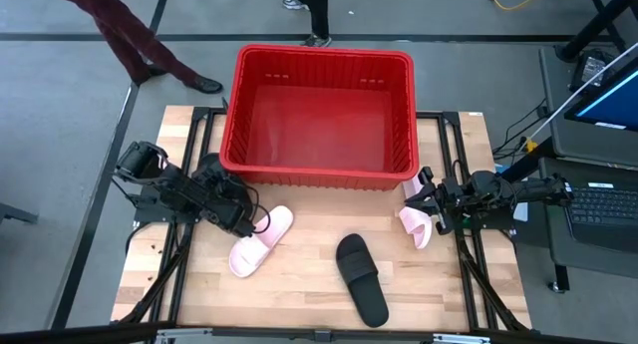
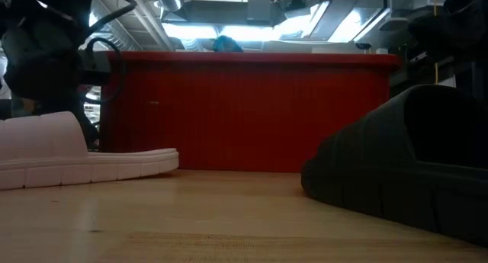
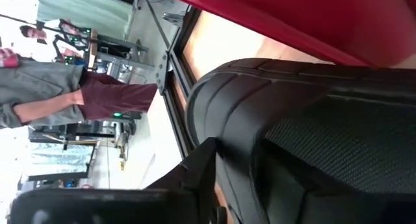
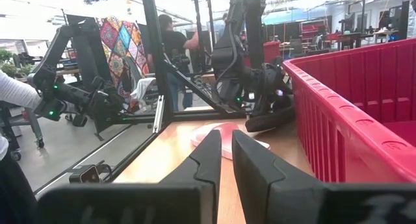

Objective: Pick and place slides into bin
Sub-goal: Put the top black slipper into the red bin

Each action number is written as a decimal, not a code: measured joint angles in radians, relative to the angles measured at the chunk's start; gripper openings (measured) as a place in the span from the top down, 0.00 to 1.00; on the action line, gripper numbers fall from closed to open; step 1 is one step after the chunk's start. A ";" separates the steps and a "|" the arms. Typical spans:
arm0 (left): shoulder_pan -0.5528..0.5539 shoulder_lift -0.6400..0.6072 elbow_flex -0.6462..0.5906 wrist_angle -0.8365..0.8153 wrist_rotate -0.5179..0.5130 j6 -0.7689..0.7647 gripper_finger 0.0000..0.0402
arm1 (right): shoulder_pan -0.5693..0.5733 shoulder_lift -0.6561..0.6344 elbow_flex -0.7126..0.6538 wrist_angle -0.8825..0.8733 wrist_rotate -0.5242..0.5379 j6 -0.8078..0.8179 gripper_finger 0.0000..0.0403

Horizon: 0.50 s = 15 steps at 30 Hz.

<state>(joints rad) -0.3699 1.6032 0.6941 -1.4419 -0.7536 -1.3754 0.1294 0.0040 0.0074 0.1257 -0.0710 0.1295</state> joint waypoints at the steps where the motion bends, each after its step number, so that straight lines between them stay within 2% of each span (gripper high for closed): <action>1: 0.002 0.000 0.000 -0.003 0.000 0.000 0.80 | 0.000 0.000 0.000 0.000 0.000 0.000 0.90; 7: 0.006 0.000 0.000 -0.002 0.021 -0.024 0.97 | 0.000 0.000 0.000 0.000 0.000 -0.001 0.90; 15: -0.041 -0.002 0.053 -0.038 0.094 -0.026 0.98 | 0.000 0.000 0.000 0.000 0.000 -0.002 0.90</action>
<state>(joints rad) -0.4106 1.6012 0.7467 -1.4799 -0.6593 -1.4010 0.1294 0.0040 0.0073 0.1261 -0.0708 0.1276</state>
